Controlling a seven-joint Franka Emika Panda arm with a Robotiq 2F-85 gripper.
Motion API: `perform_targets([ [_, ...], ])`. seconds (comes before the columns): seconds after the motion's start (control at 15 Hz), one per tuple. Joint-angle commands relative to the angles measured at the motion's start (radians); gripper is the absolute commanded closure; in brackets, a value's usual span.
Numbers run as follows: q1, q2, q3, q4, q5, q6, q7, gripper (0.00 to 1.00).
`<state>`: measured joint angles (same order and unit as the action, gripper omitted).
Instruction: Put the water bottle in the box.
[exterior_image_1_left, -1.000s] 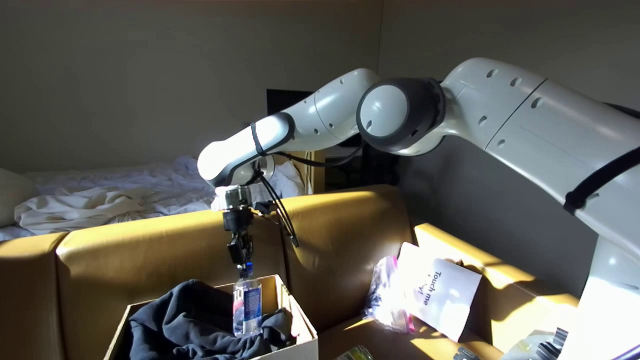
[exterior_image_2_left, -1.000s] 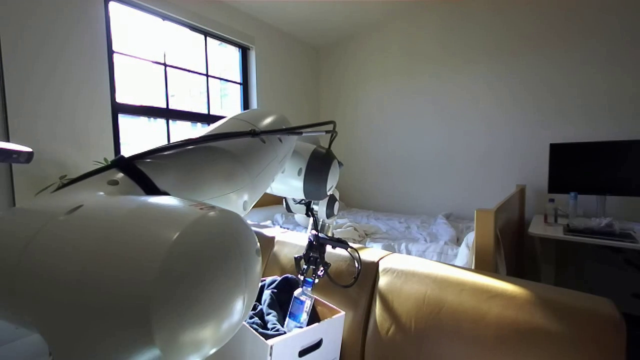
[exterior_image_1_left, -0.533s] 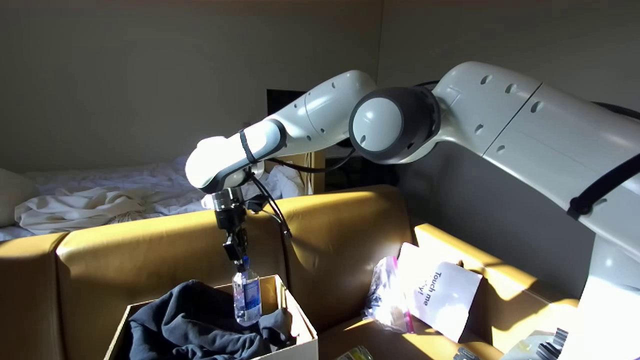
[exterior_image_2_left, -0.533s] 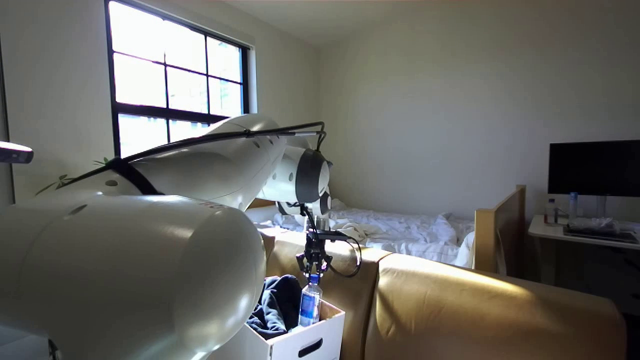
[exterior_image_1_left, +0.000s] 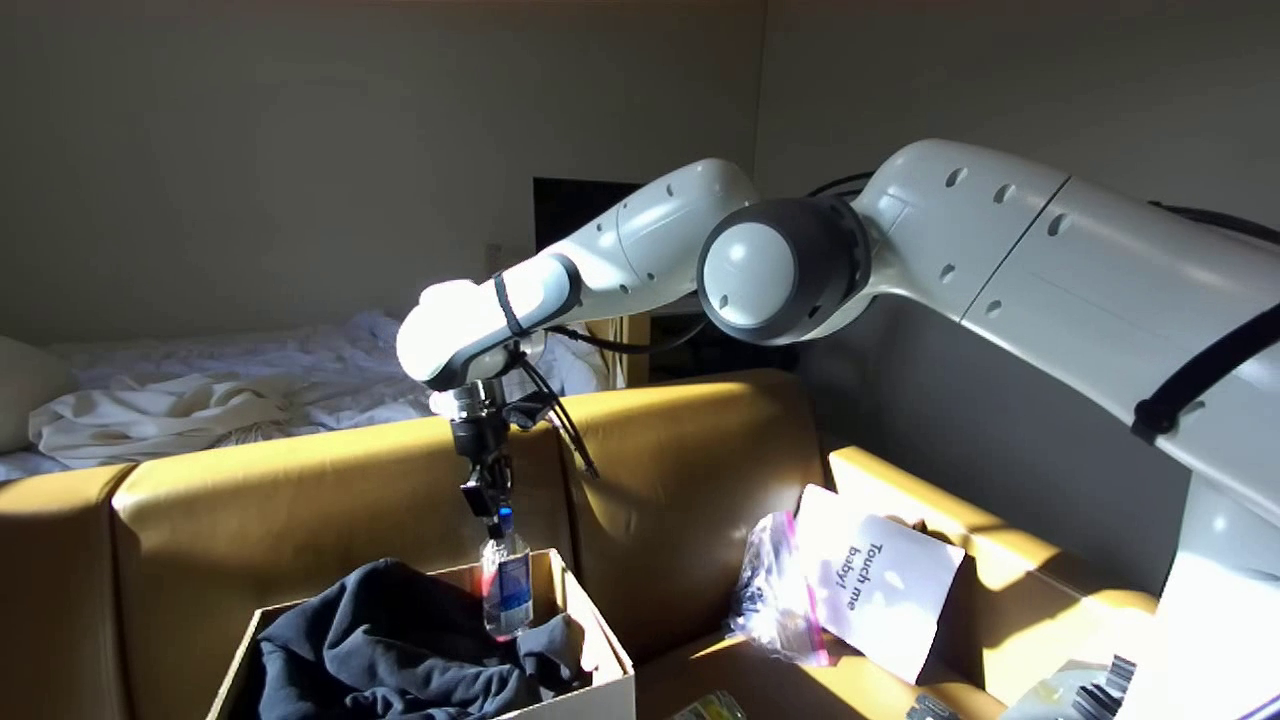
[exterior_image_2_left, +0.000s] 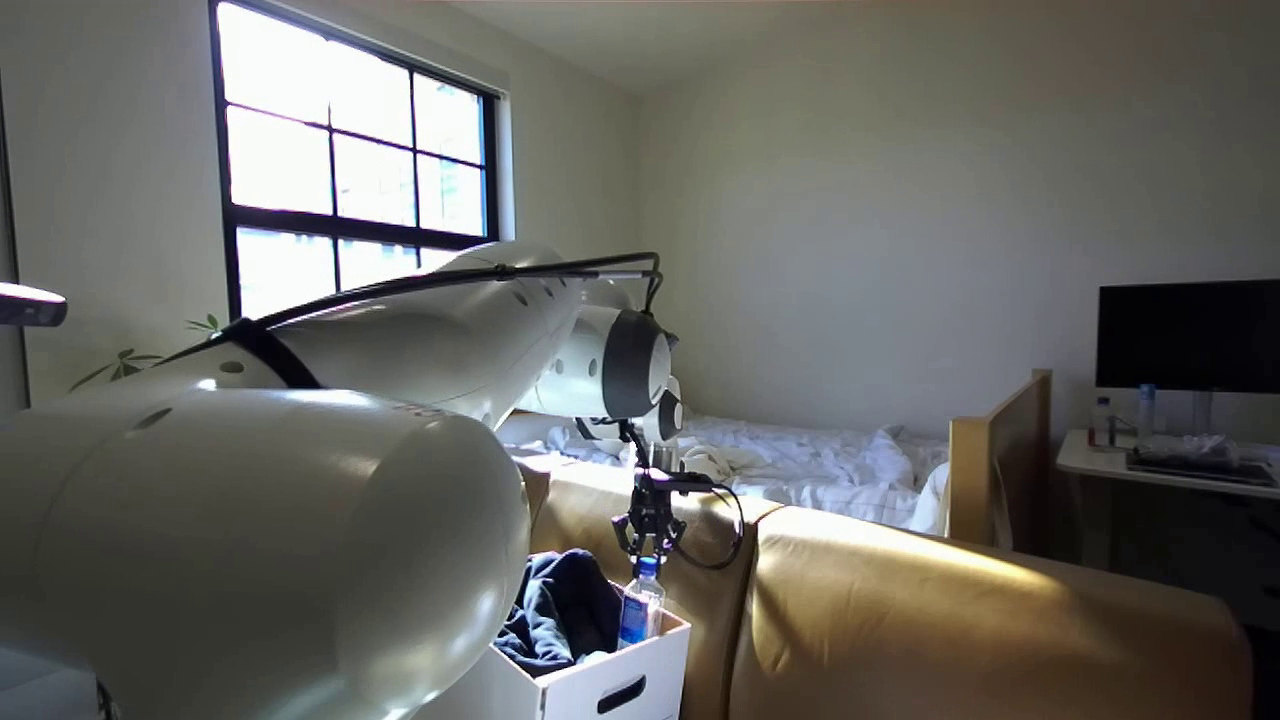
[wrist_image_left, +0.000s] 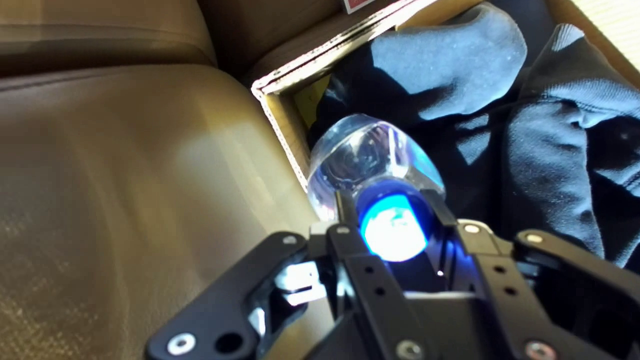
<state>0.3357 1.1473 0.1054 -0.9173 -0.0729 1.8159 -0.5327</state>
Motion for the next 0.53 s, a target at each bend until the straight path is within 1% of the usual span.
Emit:
perform_targets([
  [0.0, -0.025, 0.023, 0.021, -0.001, 0.057, 0.039, 0.031, 0.86],
  [0.2, -0.011, 0.038, 0.034, 0.004, 0.070, 0.046, 0.011, 0.86],
  [0.27, -0.002, 0.037, 0.036, 0.003, 0.064, 0.048, 0.009, 0.40],
  [0.33, 0.003, 0.035, 0.039, 0.003, 0.060, 0.049, 0.007, 0.38],
  [0.4, 0.011, 0.030, 0.037, 0.003, 0.053, 0.056, 0.009, 0.34],
  [0.47, 0.017, 0.025, 0.035, 0.003, 0.049, 0.061, 0.013, 0.27],
])
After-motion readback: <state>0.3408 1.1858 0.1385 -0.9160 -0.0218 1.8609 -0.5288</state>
